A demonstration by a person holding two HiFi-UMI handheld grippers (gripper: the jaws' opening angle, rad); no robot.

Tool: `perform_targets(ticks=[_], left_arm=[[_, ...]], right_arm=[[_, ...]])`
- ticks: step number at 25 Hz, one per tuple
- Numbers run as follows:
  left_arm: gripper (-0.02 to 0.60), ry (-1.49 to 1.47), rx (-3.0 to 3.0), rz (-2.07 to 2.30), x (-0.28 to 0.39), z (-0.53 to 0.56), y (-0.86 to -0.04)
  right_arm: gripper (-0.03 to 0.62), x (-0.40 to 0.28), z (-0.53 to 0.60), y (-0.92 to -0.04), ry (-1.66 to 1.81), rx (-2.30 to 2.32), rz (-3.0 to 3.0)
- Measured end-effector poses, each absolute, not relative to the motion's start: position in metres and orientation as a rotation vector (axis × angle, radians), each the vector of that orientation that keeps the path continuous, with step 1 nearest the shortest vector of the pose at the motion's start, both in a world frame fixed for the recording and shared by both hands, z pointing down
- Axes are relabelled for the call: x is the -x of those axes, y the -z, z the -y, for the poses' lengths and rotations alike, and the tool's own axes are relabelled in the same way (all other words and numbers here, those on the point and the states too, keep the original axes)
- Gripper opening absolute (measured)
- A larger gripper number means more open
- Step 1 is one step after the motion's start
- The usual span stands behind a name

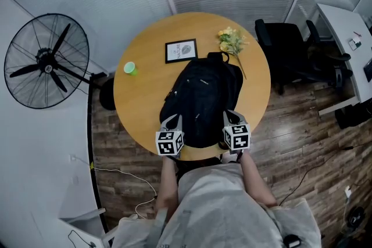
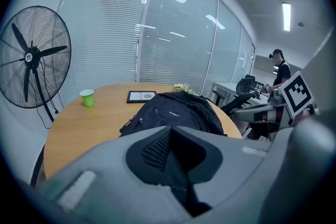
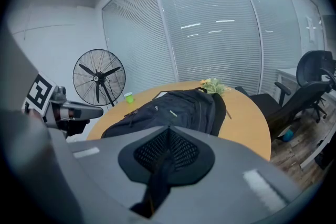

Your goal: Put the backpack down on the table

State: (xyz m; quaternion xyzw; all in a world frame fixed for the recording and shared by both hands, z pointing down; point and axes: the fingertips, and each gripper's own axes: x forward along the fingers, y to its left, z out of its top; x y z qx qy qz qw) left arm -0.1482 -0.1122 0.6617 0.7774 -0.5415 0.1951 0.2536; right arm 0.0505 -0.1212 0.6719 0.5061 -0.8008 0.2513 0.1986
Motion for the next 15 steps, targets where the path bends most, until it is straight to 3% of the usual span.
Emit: perform_targets(ticks=[15], left_arm=[[0.006,-0.513,-2.11,1.464,0.1451,0.1116,-0.662]], right_arm=[[0.002,-0.0514,0.1198,-0.6732,-0.712,-1.406,2.236]])
